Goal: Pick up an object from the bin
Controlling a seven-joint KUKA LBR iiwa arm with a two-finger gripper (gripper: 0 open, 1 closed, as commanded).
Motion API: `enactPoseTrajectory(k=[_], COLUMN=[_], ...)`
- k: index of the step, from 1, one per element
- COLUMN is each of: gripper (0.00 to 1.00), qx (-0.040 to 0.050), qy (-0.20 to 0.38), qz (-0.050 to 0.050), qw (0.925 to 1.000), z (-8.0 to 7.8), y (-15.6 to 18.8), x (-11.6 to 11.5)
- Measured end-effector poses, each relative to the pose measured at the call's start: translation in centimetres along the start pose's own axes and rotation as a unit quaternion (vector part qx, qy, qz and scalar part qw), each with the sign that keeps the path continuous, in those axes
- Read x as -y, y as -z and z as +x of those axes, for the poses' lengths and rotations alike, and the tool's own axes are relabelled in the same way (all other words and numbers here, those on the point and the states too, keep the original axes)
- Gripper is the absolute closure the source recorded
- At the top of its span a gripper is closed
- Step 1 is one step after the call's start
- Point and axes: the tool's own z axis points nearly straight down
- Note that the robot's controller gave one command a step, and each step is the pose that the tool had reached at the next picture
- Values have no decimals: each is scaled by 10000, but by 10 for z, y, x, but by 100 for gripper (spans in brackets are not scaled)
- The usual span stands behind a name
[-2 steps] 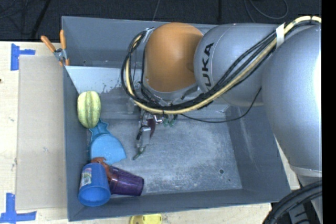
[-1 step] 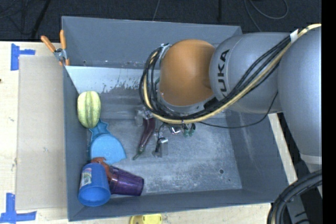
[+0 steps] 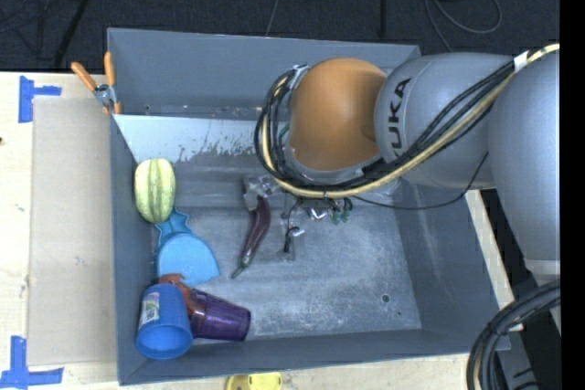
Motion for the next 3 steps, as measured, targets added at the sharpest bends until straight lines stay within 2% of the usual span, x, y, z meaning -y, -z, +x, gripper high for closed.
enactPoseTrajectory(k=[1, 2, 3], gripper=[0, 100, 100], qx=[11, 2, 1], qy=[343, 1001, 996], qz=[4, -8, -9], qw=[9994, 9950, 9950], z=[-8, -15, -15], y=[-8, -21, -21], x=[4, -19, -18])
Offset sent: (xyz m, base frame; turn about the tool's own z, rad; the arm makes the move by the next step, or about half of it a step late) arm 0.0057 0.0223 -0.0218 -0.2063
